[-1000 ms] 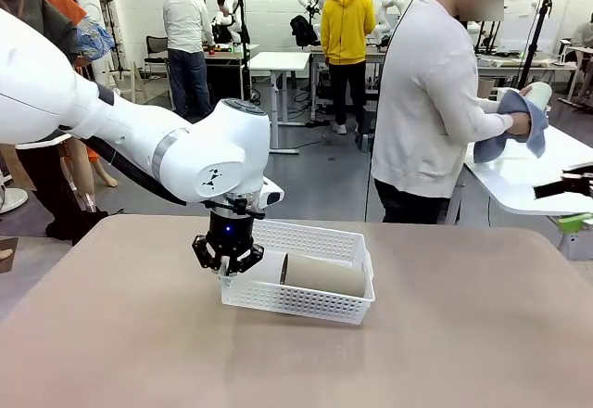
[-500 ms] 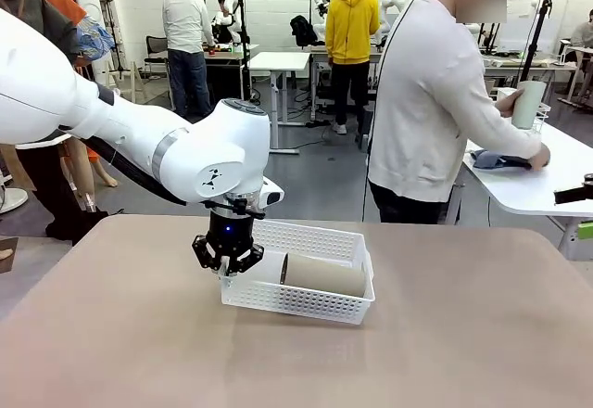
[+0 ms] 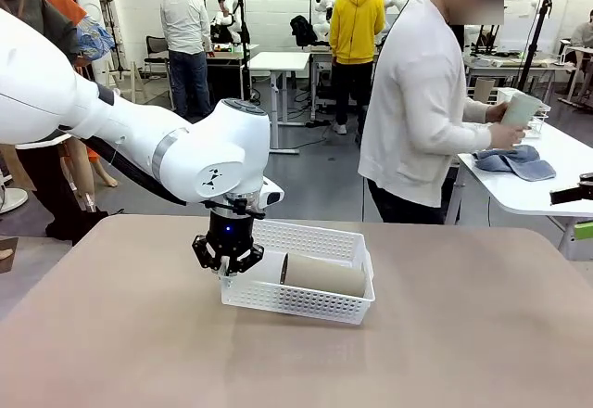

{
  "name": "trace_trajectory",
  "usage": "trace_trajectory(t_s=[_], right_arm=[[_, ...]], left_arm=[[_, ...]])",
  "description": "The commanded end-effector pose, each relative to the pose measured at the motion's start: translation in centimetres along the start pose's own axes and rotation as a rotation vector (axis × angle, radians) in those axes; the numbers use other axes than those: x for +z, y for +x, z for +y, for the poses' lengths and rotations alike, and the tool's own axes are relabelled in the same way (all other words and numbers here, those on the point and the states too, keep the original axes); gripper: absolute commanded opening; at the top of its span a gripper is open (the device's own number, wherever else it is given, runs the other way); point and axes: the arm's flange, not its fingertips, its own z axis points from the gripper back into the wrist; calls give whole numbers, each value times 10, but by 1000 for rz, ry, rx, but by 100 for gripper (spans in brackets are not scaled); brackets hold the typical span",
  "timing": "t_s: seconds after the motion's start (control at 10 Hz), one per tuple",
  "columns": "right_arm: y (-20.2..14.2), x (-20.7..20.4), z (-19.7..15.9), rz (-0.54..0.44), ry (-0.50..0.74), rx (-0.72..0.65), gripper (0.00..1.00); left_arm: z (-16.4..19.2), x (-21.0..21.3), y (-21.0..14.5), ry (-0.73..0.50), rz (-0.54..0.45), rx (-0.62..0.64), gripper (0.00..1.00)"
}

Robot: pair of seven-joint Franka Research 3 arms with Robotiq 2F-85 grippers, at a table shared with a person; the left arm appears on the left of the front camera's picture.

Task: Clean and organize the cups into the basket.
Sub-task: Pick up the Reusable plastic cup from the right side of the table and stack it inside the Organizing basket in the center of the table.

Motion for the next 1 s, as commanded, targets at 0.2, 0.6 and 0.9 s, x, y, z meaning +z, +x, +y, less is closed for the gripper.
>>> trace_trajectory(t_s=[0.2,0.6,0.9], right_arm=[[0,1,1,-5,4,2,100],[0,1,1,-5,4,2,100],[0,1,1,-5,4,2,100]], left_arm=[[0,1,0,0,-2,-1,0],[0,1,0,0,-2,-1,0],[0,1,0,0,-2,-1,0]])
